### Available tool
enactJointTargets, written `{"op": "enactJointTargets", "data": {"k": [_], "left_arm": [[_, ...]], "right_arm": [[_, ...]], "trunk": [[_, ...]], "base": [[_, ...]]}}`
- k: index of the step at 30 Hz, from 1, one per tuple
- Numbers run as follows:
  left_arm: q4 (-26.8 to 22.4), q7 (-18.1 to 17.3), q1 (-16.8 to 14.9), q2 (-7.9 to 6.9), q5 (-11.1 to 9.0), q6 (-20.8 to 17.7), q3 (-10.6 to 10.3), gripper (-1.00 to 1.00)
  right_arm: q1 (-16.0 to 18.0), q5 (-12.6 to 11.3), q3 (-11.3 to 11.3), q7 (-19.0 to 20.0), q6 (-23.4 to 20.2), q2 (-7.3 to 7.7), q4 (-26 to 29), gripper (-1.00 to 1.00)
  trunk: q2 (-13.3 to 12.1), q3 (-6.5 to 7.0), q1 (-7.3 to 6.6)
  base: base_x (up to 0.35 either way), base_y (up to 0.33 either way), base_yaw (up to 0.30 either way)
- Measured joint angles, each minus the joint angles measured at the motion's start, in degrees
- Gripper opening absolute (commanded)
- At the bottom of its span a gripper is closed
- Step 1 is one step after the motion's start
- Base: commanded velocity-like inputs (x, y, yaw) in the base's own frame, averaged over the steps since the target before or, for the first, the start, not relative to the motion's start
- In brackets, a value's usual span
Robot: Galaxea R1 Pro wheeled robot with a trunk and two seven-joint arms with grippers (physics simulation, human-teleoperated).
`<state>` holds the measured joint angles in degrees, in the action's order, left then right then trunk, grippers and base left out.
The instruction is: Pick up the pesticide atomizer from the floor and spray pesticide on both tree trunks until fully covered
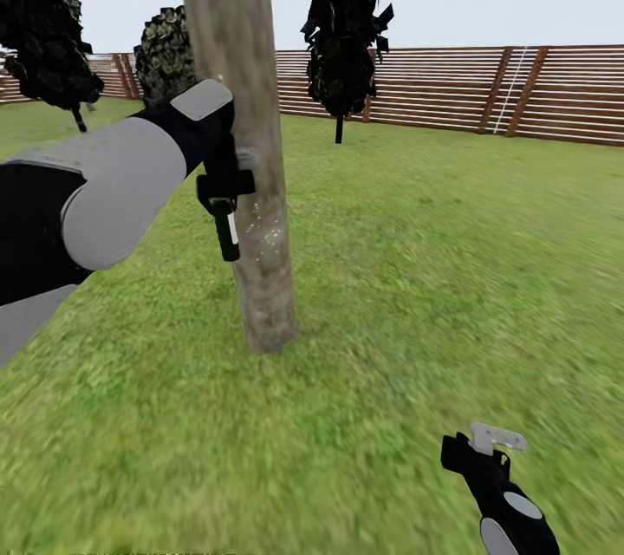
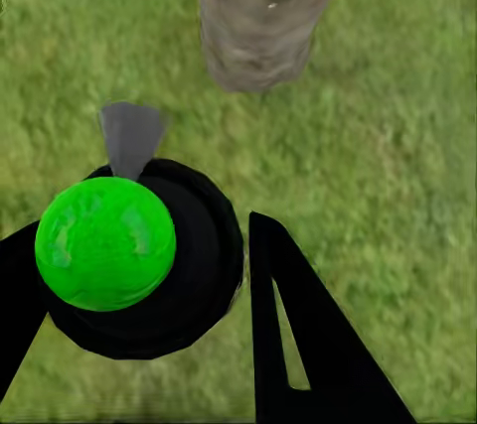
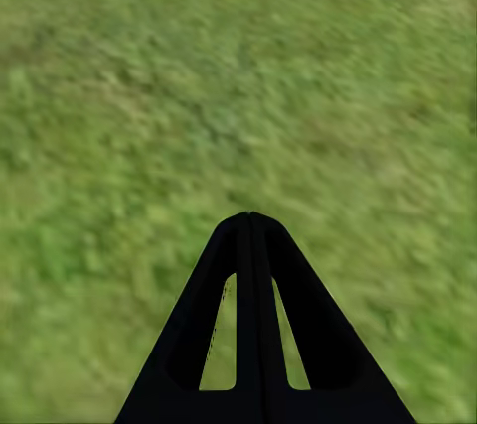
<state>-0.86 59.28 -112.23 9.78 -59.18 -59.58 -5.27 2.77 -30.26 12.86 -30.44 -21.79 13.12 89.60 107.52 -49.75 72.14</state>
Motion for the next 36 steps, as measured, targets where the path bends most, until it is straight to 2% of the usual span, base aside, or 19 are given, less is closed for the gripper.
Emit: {"op": "enactJointTargets", "data": {"k": [6,9,19,26,29,33,36], "left_arm": [[-2.83,0.07,6.56,-0.14,0.17,-0.06,-0.47,-1.0],[-5.89,0.07,11.02,-0.29,0.17,-0.06,-0.61,-1.0],[-12.89,-0.03,20.51,-0.28,0.09,-0.06,-0.76,-1.0],[-17.56,-0.44,26.16,-0.1,0.1,-0.09,-1.01,-1.0],[-19.1,-0.48,28.85,-0.14,0.12,-0.1,-1.84,-1.0],[-25.14,-0.53,34.67,-0.23,-0.04,-0.09,-5.17,-1.0],[-28.21,-0.54,37.53,-0.3,0.01,-0.14,-6.21,-1.0]], "right_arm": [[0.0,0.06,-0.11,0.0,-0.02,0.0,0.63,-1.0],[0.0,0.08,-0.27,0.0,-0.02,0.03,0.93,-1.0],[0.0,0.04,-0.39,0.01,-0.1,0.14,1.48,-1.0],[-0.02,-0.04,-0.44,0.08,-0.02,0.24,1.52,-1.0],[-0.02,-0.06,-0.45,0.09,-0.01,0.26,1.5,-1.0],[-0.01,-0.17,-0.44,0.1,-0.01,0.27,1.49,-1.0],[-0.01,-0.22,-0.36,0.1,-0.01,0.27,1.47,-1.0]], "trunk": [[0.0,0.0,0.0],[0.0,0.0,0.0],[0.0,0.0,0.0],[0.0,0.02,0.0],[0.0,0.09,0.0],[0.0,0.19,0.0],[0.0,0.22,0.0]], "base": [[0.0,0.0,0.265],[0.0,0.0,0.284],[0.0,0.0,0.219],[0.0,0.0,-0.143],[0.0,0.0,-0.268],[0.0,0.0,-0.205],[0.0,0.0,-0.058]]}}
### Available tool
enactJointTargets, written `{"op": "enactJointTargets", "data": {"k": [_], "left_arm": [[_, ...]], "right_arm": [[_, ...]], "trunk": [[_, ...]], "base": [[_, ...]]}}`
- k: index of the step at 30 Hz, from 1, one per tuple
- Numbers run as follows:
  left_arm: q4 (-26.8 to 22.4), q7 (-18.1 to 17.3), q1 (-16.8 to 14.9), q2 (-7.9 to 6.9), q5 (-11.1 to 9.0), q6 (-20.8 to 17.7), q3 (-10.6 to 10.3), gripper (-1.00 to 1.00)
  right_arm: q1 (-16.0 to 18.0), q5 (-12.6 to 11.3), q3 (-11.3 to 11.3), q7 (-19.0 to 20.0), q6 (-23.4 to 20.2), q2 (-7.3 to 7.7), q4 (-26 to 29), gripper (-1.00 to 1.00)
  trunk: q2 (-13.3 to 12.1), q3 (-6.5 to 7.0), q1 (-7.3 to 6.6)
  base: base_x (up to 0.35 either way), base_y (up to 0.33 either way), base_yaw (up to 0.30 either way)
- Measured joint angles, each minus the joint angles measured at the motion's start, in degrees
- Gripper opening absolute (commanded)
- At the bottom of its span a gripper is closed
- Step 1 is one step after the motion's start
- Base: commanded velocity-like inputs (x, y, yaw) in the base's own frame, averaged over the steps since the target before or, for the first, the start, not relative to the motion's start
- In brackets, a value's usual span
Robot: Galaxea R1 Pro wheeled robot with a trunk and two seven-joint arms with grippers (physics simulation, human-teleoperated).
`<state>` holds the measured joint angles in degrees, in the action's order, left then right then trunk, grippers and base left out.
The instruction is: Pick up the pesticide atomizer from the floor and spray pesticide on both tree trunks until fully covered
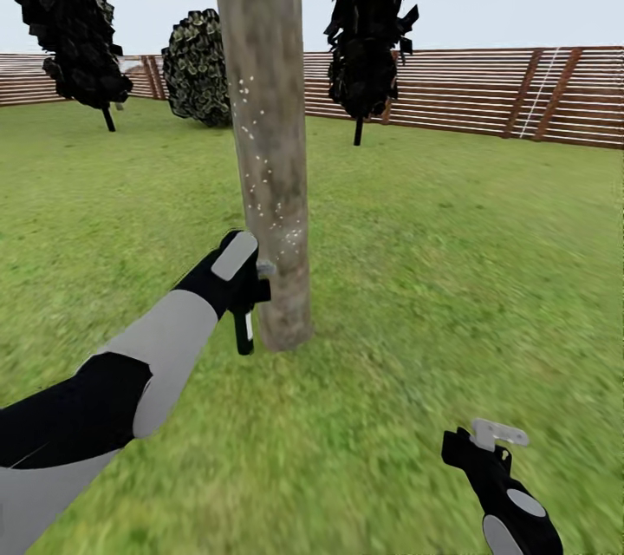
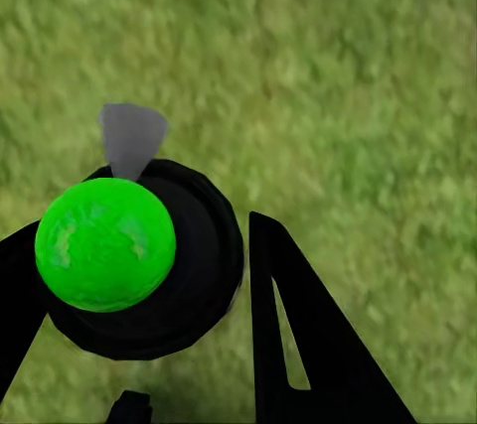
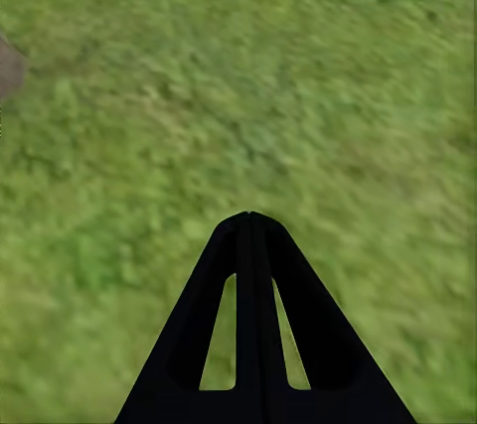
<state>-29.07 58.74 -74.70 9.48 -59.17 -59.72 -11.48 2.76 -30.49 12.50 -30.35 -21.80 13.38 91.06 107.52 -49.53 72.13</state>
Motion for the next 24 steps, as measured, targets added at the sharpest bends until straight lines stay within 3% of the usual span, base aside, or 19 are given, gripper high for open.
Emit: {"op": "enactJointTargets", "data": {"k": [9,15,24], "left_arm": [[-1.65,-0.24,4.05,-0.18,0.09,-0.02,-1.08,-1.0],[-1.68,-0.33,4.37,-0.18,0.09,-0.01,-1.27,-1.0],[-1.69,-0.34,4.41,-0.12,0.03,-0.01,-1.29,-1.0]], "right_arm": [[-0.01,-0.15,0.11,0.06,-0.06,0.02,-0.01,-1.0],[-0.01,-0.34,0.13,0.16,-0.06,0.09,-0.02,-1.0],[-0.64,-0.36,0.27,0.27,0.02,0.09,-0.02,-1.0]], "trunk": [[0.0,0.01,0.0],[0.0,0.01,0.0],[0.0,0.01,0.0]], "base": [[0.0,0.047,-0.105],[0.0,0.294,-0.261],[0.0,0.33,-0.135]]}}
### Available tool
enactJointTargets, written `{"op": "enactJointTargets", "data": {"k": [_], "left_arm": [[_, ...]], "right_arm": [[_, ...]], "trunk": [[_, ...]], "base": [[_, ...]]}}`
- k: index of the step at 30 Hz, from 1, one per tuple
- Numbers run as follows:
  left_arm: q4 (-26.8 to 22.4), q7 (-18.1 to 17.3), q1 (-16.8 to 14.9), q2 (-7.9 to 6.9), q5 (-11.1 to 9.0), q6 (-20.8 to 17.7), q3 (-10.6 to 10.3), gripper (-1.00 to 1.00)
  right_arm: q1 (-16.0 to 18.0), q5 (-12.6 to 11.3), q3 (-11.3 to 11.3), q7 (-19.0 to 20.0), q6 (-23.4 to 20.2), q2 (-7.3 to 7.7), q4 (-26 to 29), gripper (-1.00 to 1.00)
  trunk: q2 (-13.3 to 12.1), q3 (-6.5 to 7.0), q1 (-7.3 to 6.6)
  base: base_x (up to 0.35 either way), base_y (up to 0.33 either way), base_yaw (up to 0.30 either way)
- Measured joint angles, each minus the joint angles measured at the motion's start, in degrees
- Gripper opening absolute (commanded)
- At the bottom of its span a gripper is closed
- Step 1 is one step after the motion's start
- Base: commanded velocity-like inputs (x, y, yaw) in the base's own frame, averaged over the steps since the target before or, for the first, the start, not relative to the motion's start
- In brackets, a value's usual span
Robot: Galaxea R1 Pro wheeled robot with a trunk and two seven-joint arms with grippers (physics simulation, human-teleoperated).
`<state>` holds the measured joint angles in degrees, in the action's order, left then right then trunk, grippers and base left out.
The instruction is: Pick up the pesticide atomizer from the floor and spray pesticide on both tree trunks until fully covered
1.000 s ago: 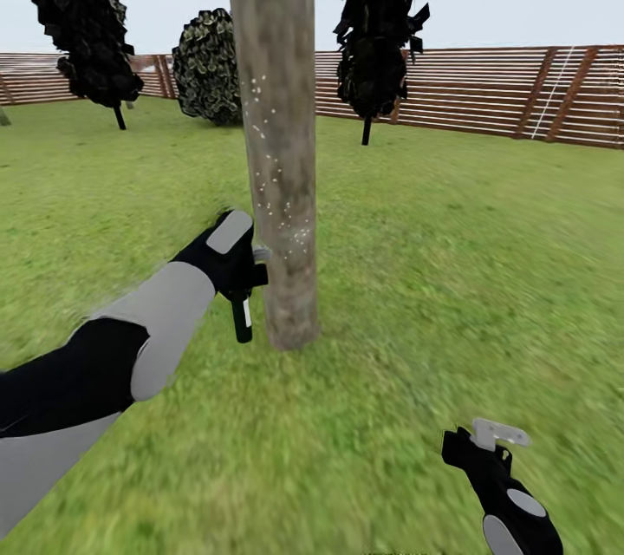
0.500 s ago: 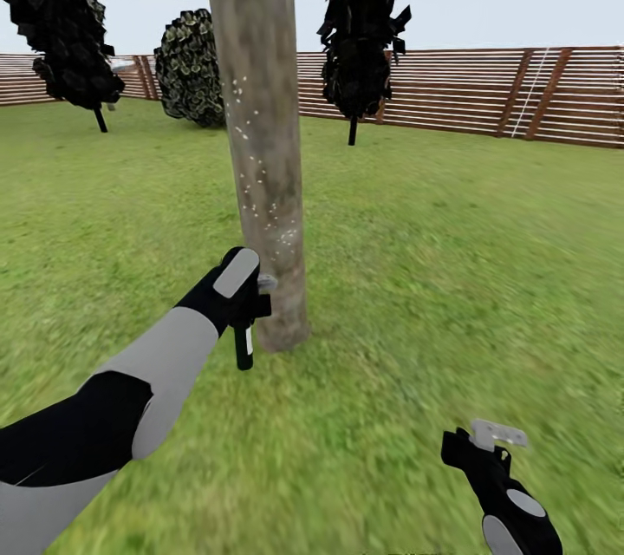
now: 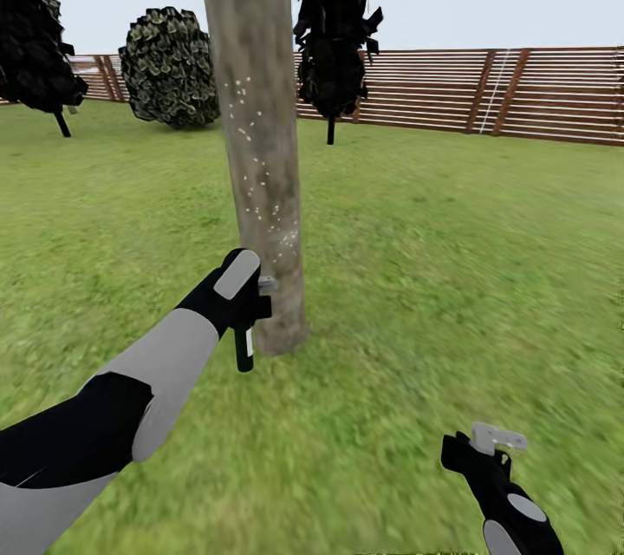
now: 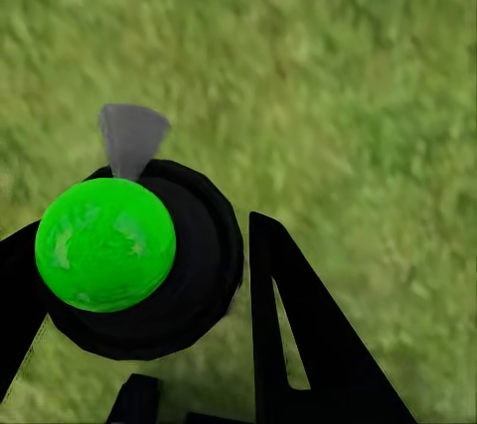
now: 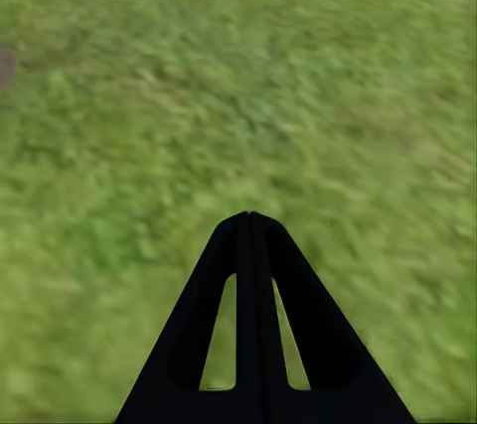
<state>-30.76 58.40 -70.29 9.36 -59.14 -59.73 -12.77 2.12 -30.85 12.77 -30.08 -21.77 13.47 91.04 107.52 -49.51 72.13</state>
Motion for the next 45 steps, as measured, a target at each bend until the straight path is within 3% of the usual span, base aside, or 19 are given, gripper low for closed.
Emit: {"op": "enactJointTargets", "data": {"k": [45], "left_arm": [[0.0,-2.18,0.79,0.07,0.07,-0.04,-0.46,-1.0]], "right_arm": [[-0.07,-0.09,-0.04,0.19,0.0,0.18,0.0,-1.0]], "trunk": [[0.0,0.0,0.0]], "base": [[-0.02,0.335,-0.209]]}}
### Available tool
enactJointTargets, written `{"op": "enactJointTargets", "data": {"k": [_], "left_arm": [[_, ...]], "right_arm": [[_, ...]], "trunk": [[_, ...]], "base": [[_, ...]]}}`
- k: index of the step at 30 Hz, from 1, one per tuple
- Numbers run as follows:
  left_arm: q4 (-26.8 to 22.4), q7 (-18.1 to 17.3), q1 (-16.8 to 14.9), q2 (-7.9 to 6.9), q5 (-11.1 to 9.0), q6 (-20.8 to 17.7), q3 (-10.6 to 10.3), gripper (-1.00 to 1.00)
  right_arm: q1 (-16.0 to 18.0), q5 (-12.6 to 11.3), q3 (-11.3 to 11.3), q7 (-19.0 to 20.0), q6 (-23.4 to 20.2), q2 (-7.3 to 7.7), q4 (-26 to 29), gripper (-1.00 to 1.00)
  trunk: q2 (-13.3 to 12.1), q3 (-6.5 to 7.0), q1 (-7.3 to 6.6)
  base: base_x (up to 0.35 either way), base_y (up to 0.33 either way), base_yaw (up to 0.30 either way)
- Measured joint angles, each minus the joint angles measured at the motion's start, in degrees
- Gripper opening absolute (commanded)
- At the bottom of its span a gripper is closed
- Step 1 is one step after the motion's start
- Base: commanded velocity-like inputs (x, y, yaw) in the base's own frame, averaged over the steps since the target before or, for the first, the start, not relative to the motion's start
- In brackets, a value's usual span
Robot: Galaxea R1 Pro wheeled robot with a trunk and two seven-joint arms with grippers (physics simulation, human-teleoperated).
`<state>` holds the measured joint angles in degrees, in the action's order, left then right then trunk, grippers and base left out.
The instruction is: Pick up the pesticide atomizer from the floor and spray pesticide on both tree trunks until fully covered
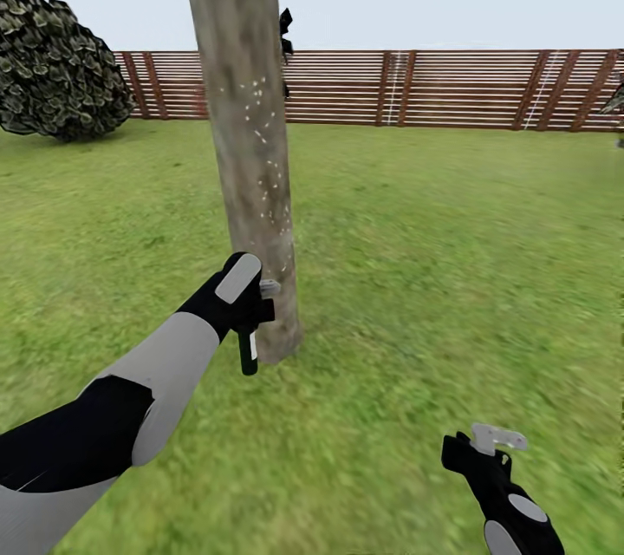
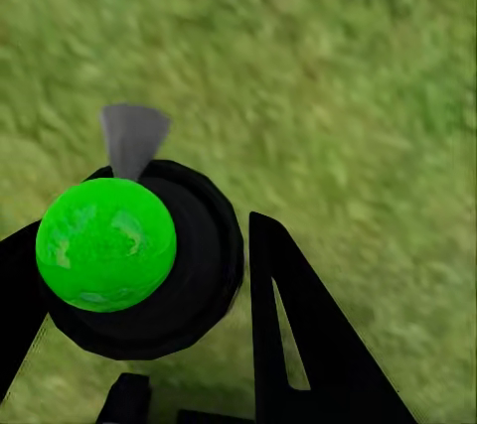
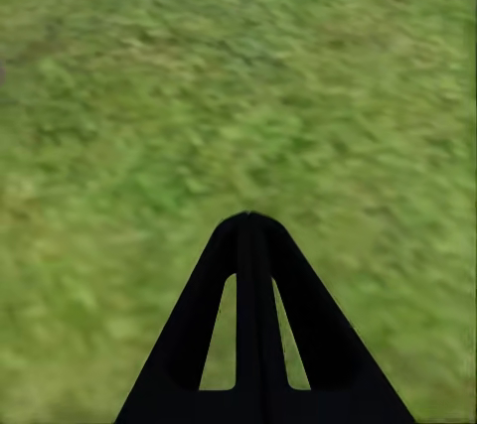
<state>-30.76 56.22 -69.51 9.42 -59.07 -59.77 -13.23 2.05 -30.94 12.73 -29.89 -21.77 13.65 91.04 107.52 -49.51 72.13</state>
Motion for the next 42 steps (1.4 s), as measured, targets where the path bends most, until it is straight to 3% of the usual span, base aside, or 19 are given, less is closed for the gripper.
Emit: {"op": "enactJointTargets", "data": {"k": [26,42], "left_arm": [[-0.08,0.0,0.57,-0.13,0.01,-0.01,-0.35,-1.0],[-0.09,-0.01,0.62,-0.08,-0.01,0.01,-0.36,-1.0]], "right_arm": [[0.02,0.0,-0.1,0.0,-0.18,0.0,-0.02,-1.0],[0.0,0.0,-0.05,-0.02,-0.18,-0.02,-0.08,-1.0]], "trunk": [[0.0,0.35,0.0],[0.0,0.52,0.02]], "base": [[-0.002,0.335,-0.202],[-0.185,0.297,-0.177]]}}
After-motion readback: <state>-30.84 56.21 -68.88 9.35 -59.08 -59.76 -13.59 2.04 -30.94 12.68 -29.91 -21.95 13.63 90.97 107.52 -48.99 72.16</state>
